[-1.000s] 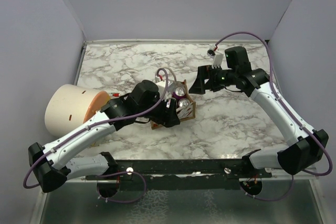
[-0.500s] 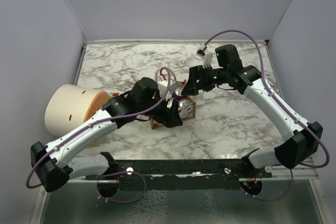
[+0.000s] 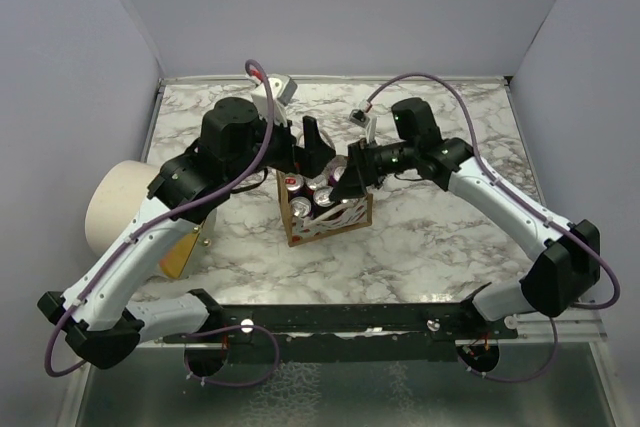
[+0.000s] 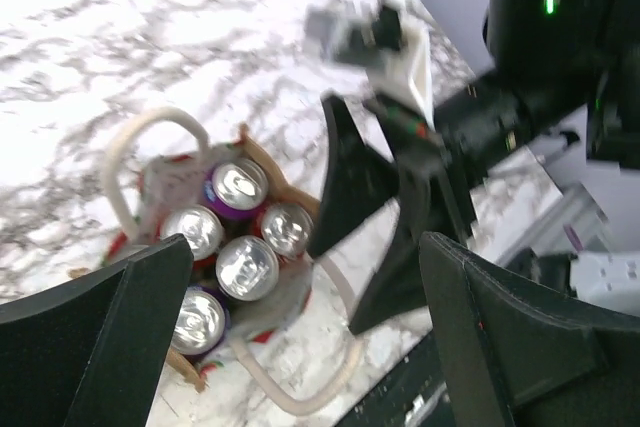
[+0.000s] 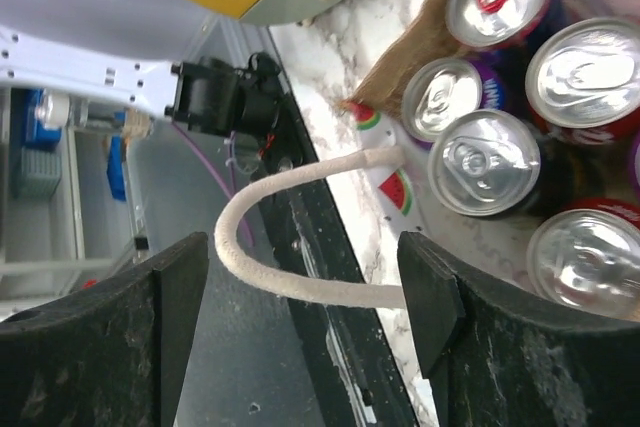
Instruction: Take the beverage out of the canvas bag
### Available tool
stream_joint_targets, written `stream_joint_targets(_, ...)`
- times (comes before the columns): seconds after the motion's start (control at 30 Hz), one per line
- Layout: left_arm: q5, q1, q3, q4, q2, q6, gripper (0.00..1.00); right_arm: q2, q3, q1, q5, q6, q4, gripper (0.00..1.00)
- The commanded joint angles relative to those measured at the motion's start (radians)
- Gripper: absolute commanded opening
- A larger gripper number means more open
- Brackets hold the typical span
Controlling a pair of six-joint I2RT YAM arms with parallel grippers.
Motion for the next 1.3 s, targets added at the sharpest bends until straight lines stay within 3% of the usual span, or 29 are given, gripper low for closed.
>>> stream_joint_targets(0.0, -0.234, 0.011, 0.063, -0.02, 0.043, 0.008, 0.99, -0.017, -0.065, 0.065, -0.072, -0.095, 0.007, 0.73)
stream_joint_targets(0.2, -0.354, 0.051, 0.074, -0.038, 0.104, -0.006, 0.98, -0.104, -0.273, 0.134, -0.007, -0.093, 0.084, 0.66)
stream_joint_targets(0.5, -0.309, 0.119, -0.015, -0.017, 0.09, -0.117, 0.96, -0.137, -0.526, 0.149, 0.308, -0.176, 0.187, 0.58)
stream_joint_targets(0.8, -0.275, 0.142, -0.074, -0.012, 0.096, -0.248, 0.95, -0.029, -0.456, 0.149, 0.413, -0.149, 0.189, 0.62)
stream_joint_targets(0.97, -0.281, 0.142, -0.167, 0.073, 0.067, -0.349, 0.95, -0.121, -0.39, 0.148, 0.438, -0.153, 0.084, 0.63)
stream_joint_targets(1.1, -0.294, 0.147, -0.125, 0.062, 0.089, -0.321, 0.94, -0.217, -0.339, 0.148, 0.469, -0.148, 0.012, 0.65)
stream_joint_targets(1.27, -0.33, 0.158, -0.04, 0.047, 0.12, -0.267, 0.95, -0.219, -0.204, 0.149, 0.504, -0.154, -0.089, 0.68)
